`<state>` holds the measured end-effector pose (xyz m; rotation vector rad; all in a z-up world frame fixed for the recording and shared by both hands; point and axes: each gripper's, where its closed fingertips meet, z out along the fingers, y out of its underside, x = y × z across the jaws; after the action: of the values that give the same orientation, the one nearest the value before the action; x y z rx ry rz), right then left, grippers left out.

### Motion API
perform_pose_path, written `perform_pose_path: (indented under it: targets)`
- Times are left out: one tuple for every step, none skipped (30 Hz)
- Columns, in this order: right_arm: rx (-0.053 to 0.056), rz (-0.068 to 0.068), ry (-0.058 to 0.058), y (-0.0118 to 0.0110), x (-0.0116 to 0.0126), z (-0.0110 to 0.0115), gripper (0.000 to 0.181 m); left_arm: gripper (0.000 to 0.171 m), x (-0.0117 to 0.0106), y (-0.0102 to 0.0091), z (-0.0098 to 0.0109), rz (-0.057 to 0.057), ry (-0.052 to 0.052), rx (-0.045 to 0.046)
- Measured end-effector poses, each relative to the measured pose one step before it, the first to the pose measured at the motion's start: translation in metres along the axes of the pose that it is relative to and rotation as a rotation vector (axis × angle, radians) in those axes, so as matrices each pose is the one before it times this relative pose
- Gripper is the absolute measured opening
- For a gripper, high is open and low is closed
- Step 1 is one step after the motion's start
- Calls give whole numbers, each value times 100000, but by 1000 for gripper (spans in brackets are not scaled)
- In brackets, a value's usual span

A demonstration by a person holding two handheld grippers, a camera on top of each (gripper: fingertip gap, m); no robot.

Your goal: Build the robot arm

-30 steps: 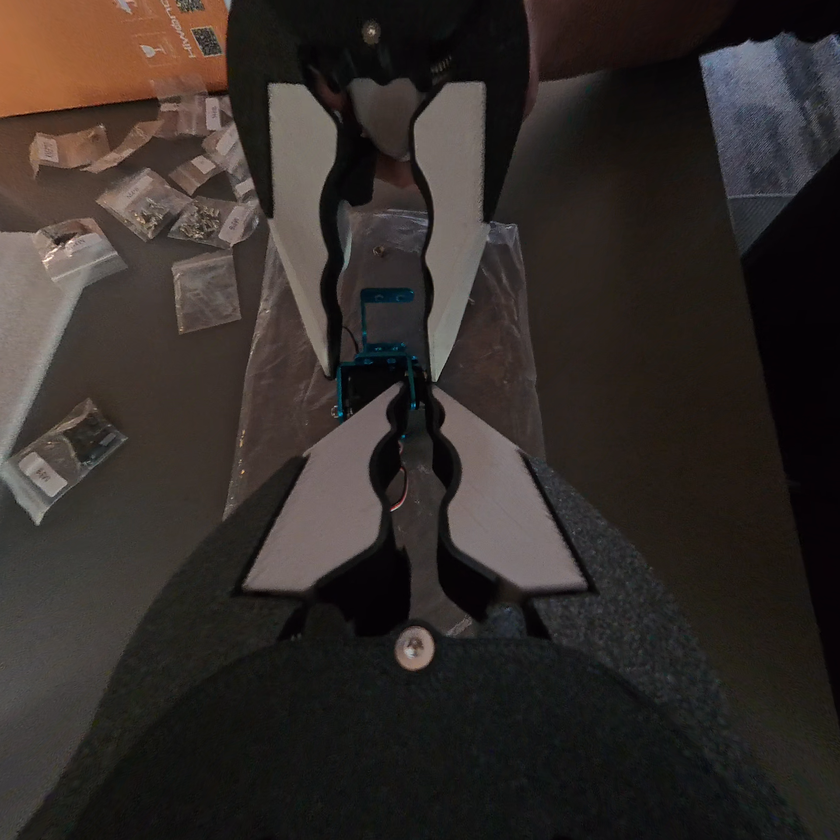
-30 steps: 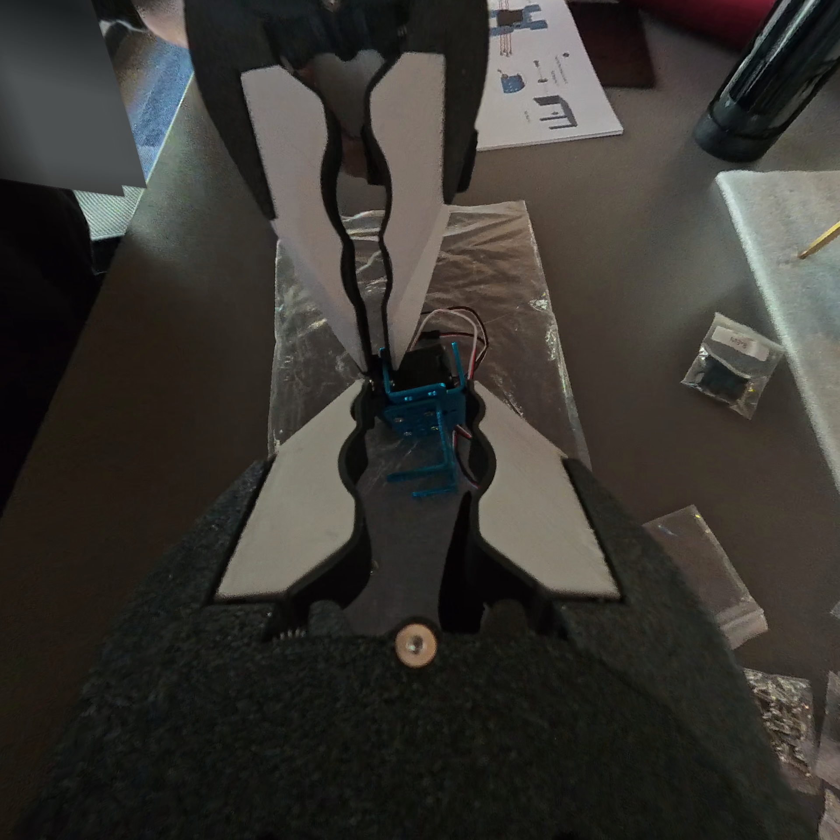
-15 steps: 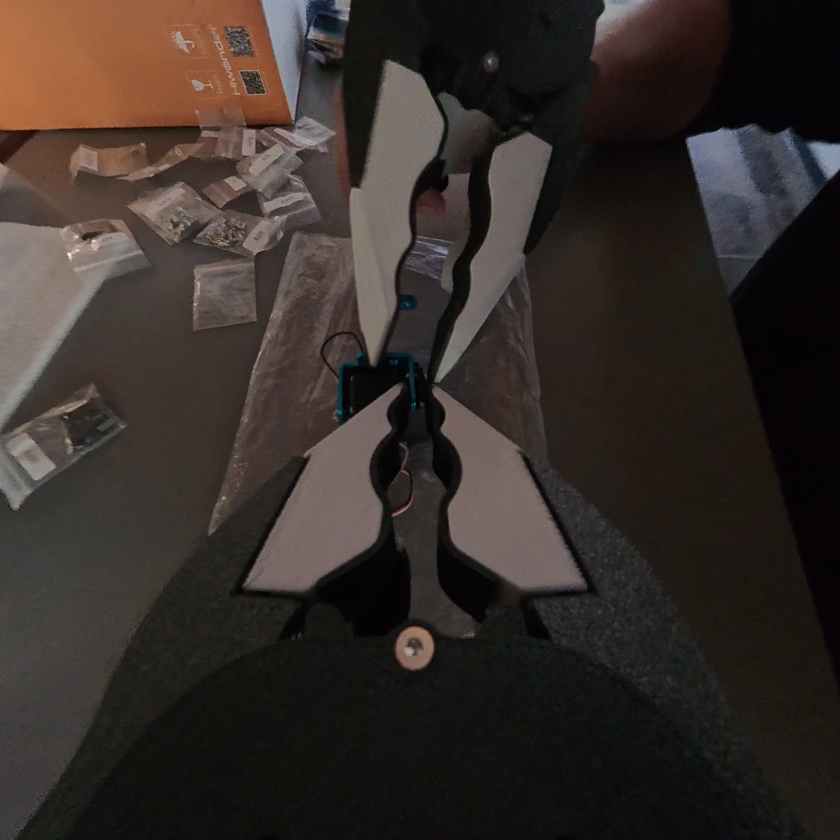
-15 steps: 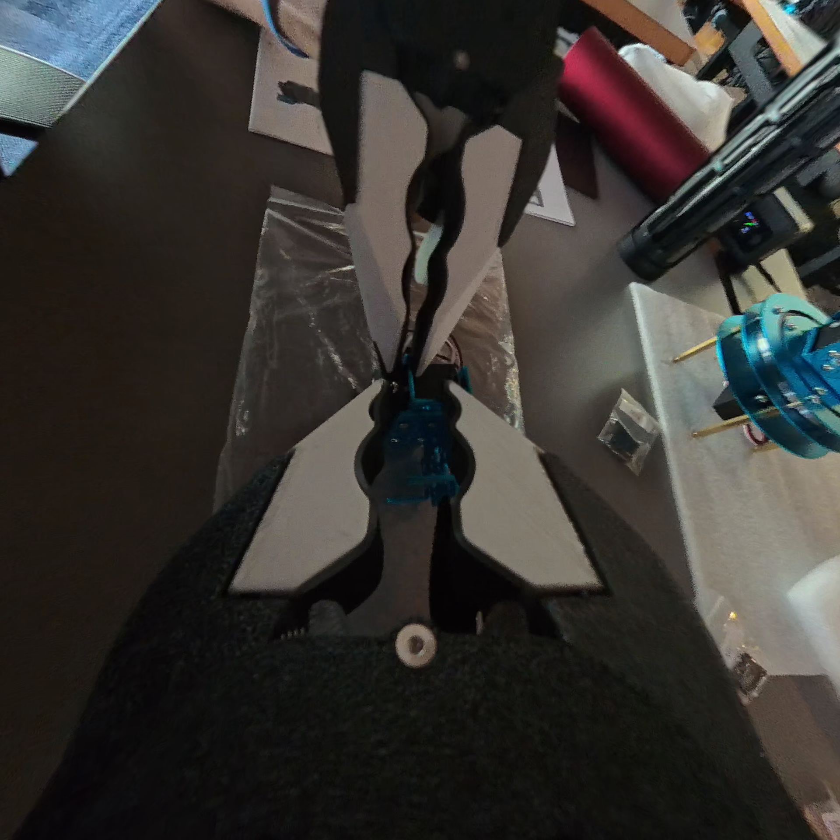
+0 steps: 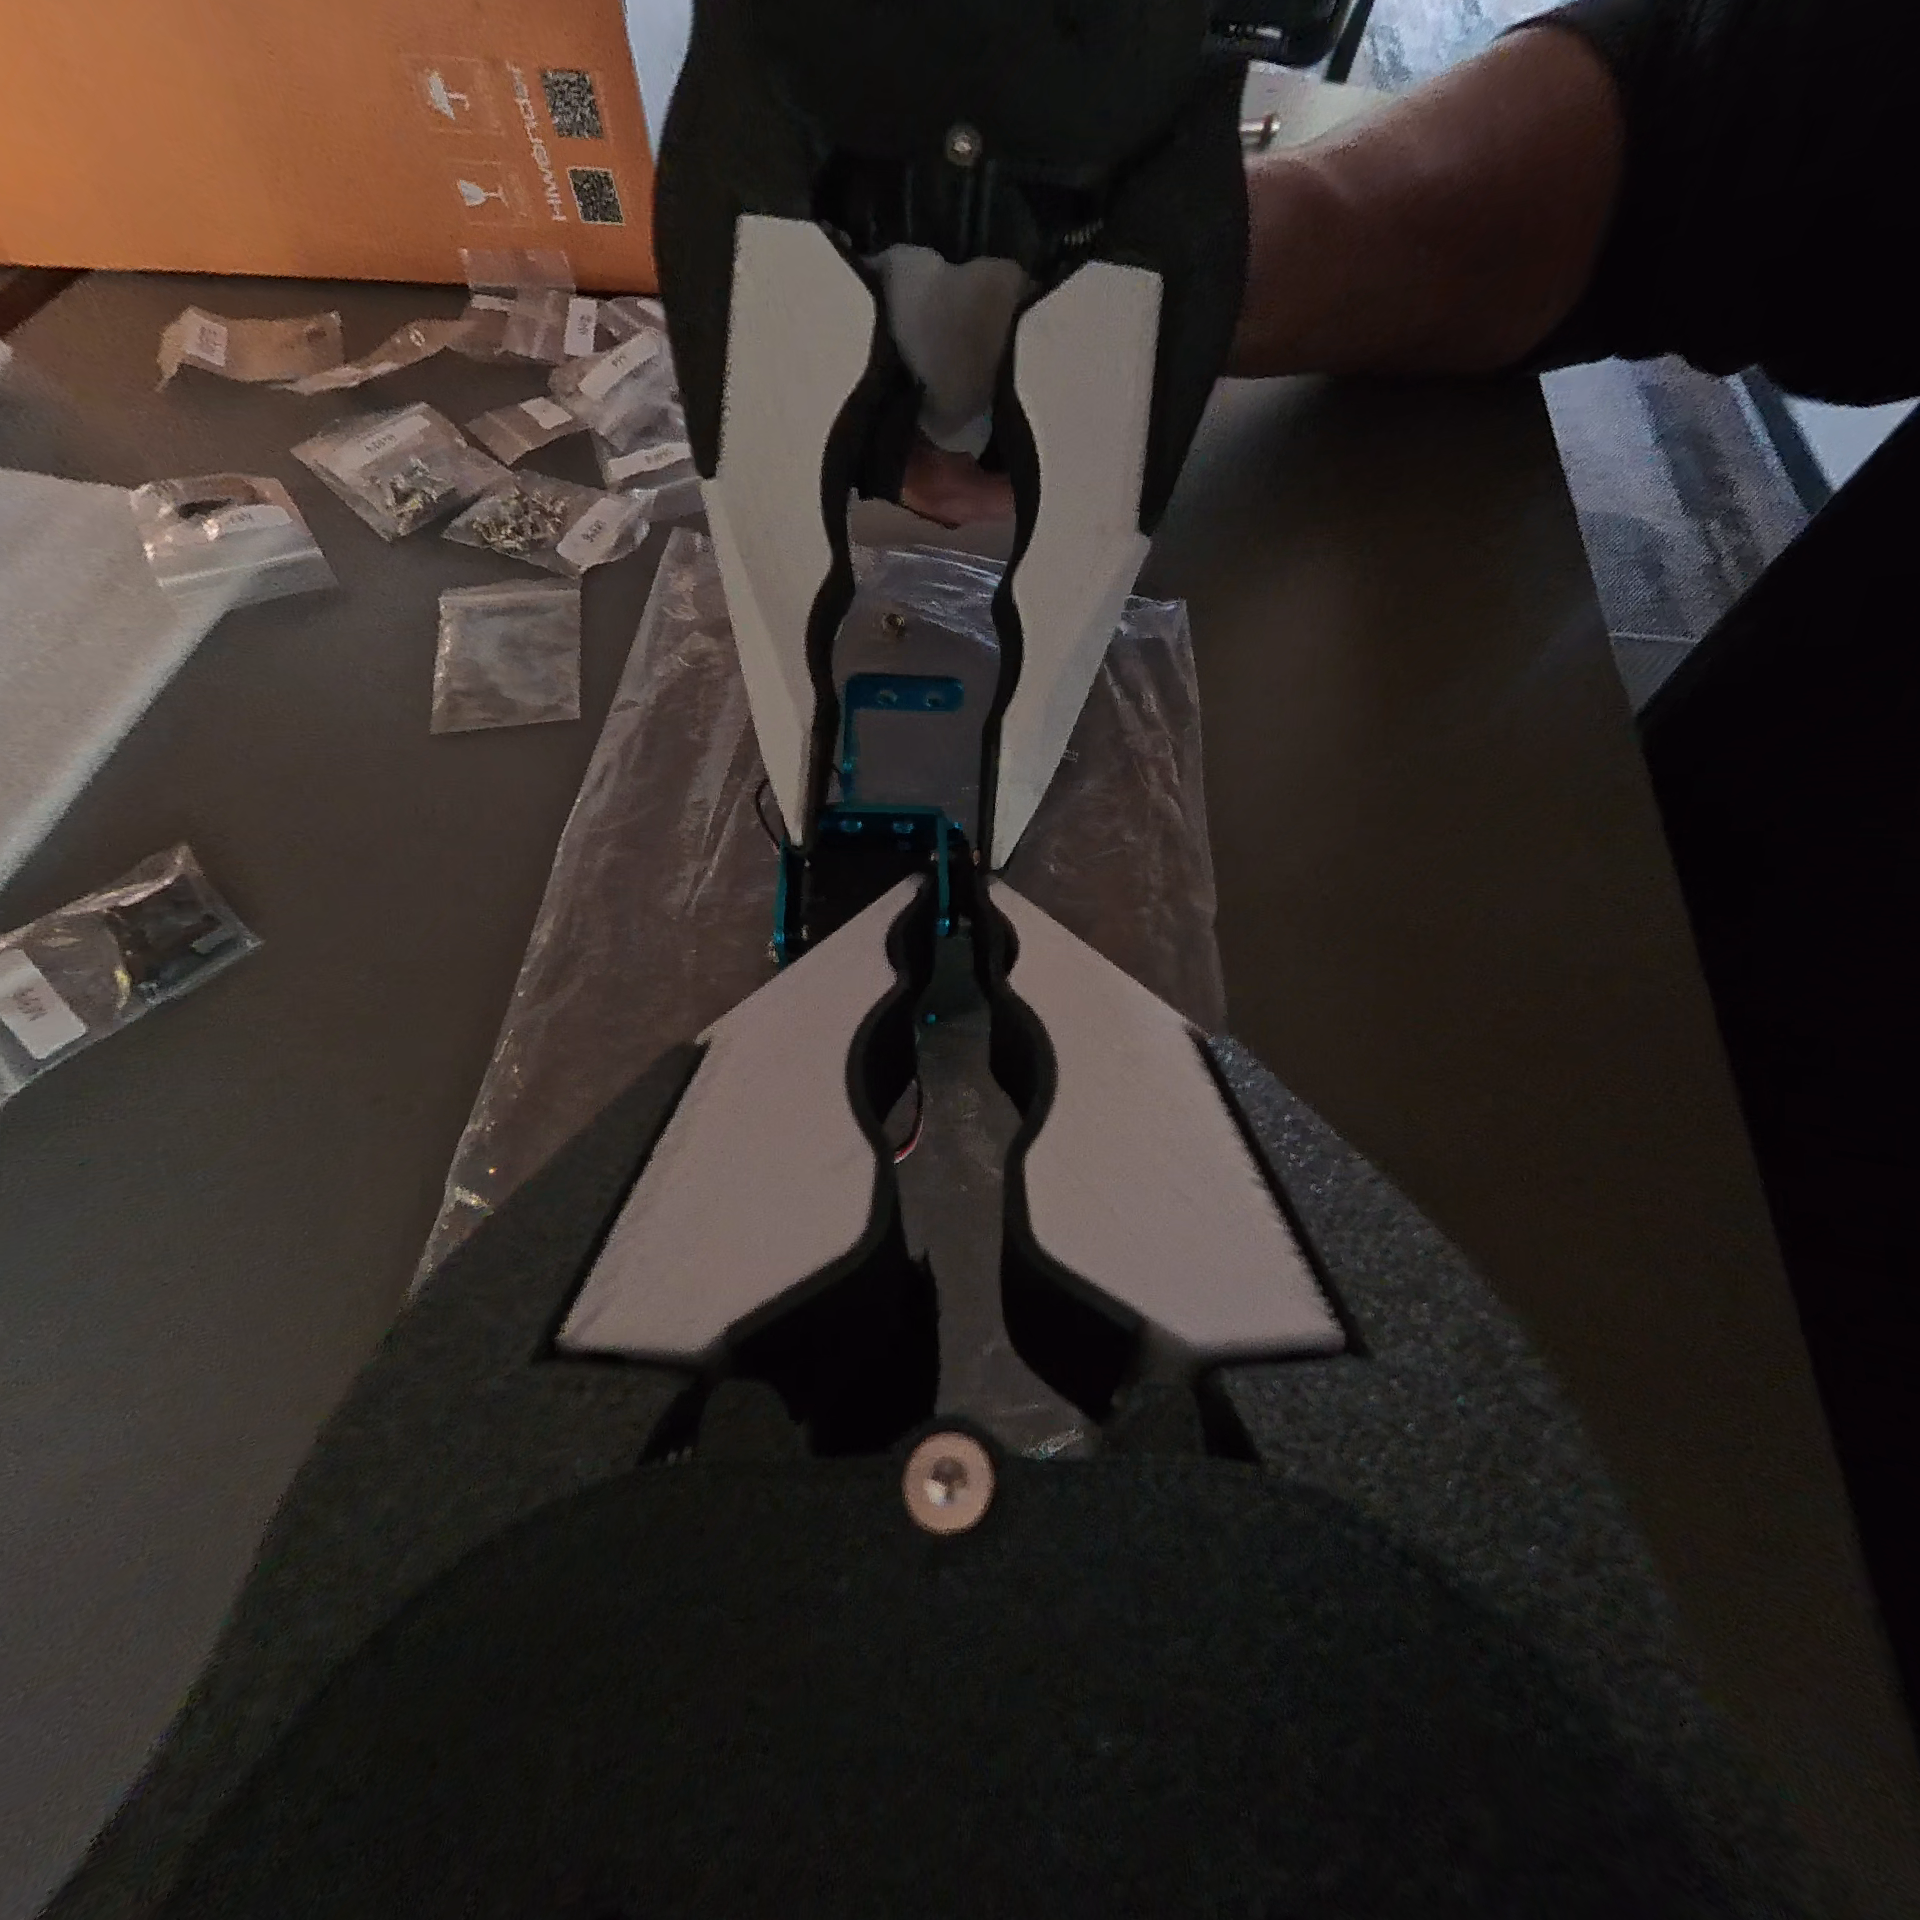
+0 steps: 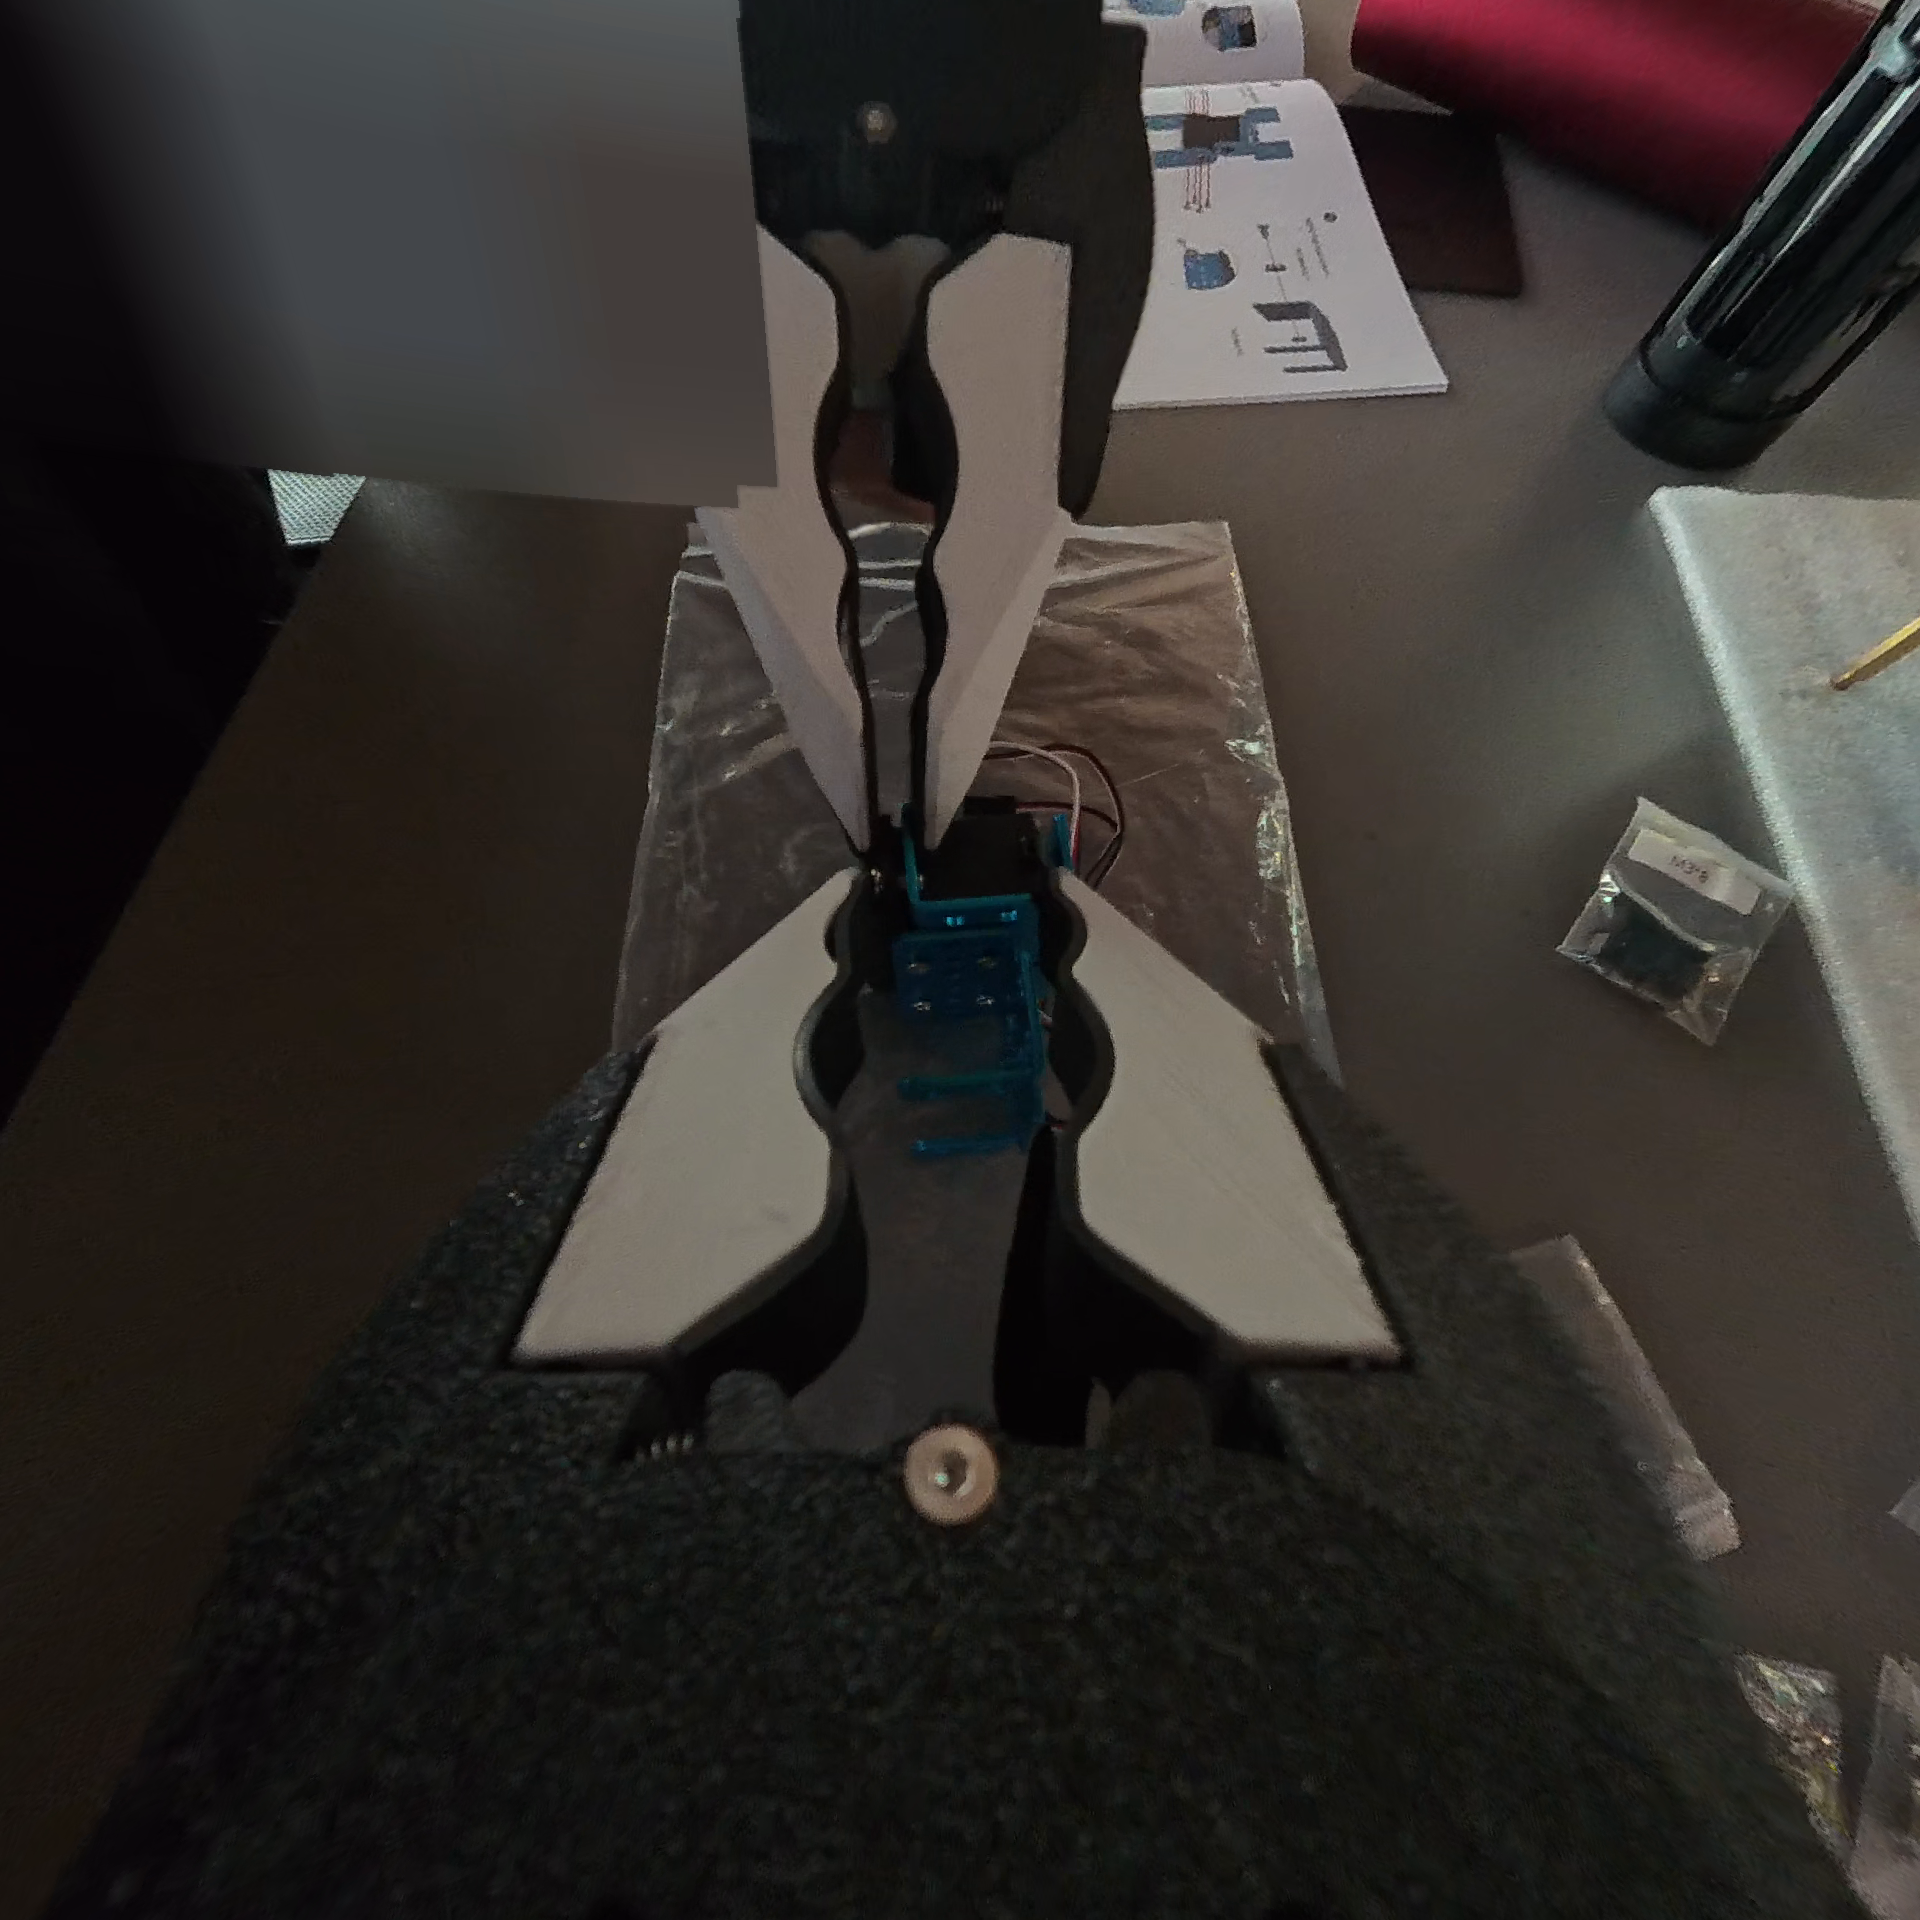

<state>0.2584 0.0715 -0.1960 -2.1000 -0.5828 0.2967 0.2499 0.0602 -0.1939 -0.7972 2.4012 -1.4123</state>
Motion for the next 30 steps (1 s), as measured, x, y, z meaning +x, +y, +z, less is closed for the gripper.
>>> perform_pose_path:
  targets:
    - [-420, -231, -781, -16, -60, 9, 30, 6, 96, 14, -16, 16, 522, -33]
    - [-43, -250, -986, -24, -108, 23, 30, 6, 160, 61, -42, -384, 1405, -82]
    - [662, 649, -1247, -53, -86, 58, 30, 6, 98, 67, -55, -224, 1210, -320]
    - [992, 1221, -1289, -35, -16, 50, 30, 6, 26, 33, -39, -157, 419, -148]
    - [653, 746, -1285, 3, 7, -3, 29, 7, 38, 28, 49, 374, 128, 296]
    - [302, 757, -1292, 13, 7, -29, 29, 8, 44, 29, 22, 1222, 150, 504]
    - [448, 415, -643, -24, -9, 15, 29, 9, 20, 13, -27, 920, 406, 276]
    - [152, -8, -680, -16, -69, 37, 30, 8, 66, 13, -15, -145, 838, 14]
    - [-92, -211, -675, -4, -71, 19, 30, 8, 33, -9, -1, -235, 595, 263]
    - [198, 150, -255, -14, -7, 6, 29, 8, -40, -32, 19, 460, -110, 567]
    - [399, 235, -193, -19, -20, 5, 29, 7, -68, -33, 25, 573, -472, 673]
    - [474, 420, -172, 3, -3, 10, 29, 7, -81, -63, 65, 150, -541, 721]
    - [429, 1050, -70, -8, 64, 19, 29, 7, -75, -57, 64, -298, -492, 531]
    - [368, 487, -140, 23, 34, -52, 29, 6, -39, -38, 57, -357, -307, 60]
    - [328, -51, 128, 24, 5, -32, 29, 6, -15, -16, 36, 6, -280, -131]
    - [564, 5, 120, 26, 13, -17, 29, 6, -12, -5, 8, 290, -135, 25]
    - [643, 144, -231, 2, 46, -7, 30, 6, -46, -7, -18, -262, 294, 315]
    - [878, 144, 1070, -26, 211, -18, 30, 6, -91, -44, -36, -1794, 827, 784]
    - [917, -637, 690, -24, 116, -33, 31, 6, -83, -96, -20, -2690, 1177, 1432]
    - [184, -164, 210, 27, 109, -90, 31, 6, 12, -64, 22, -2304, 1651, 1684]
    - [-171, 969, -334, 72, 79, -87, 32, 7, 97, -2, 11, -1804, 1761, 987]
    - [227, 1421, -92, 27, 98, -106, 33, 8, 110, -31, -62, -1236, 1579, 396]
    - [406, 556, 721, 33, 97, -137, 34, 13, 209, -56, -169, 104, 2026, 374]
    - [333, -213, 948, 38, 61, -111, 35, 22, 122, 32, -242, 1574, 1479, 44]
    - [206, 39, 306, 41, -71, -69, 35, 23, -225, 63, -278, 1953, -689, -58]
    - [390, 59, -353, -22, -165, -52, 35, 24, -351, 2, -225, 1253, -1496, 285]
    - [289, -175, -106, -6, -94, -3, 35, 25, -155, -20, -156, 831, -337, 239]
    - [217, -528, 447, 14, 6, 13, 35, 25, -86, -49, -79, 864, -295, 276]
    - [-58, -637, 613, 33, 80, -21, 35, 25, -215, -84, -46, 965, -1532, 416]
    - [75, -394, 85, 18, 28, -24, 35, 28, -367, -6, -18, 1031, -2622, -239]
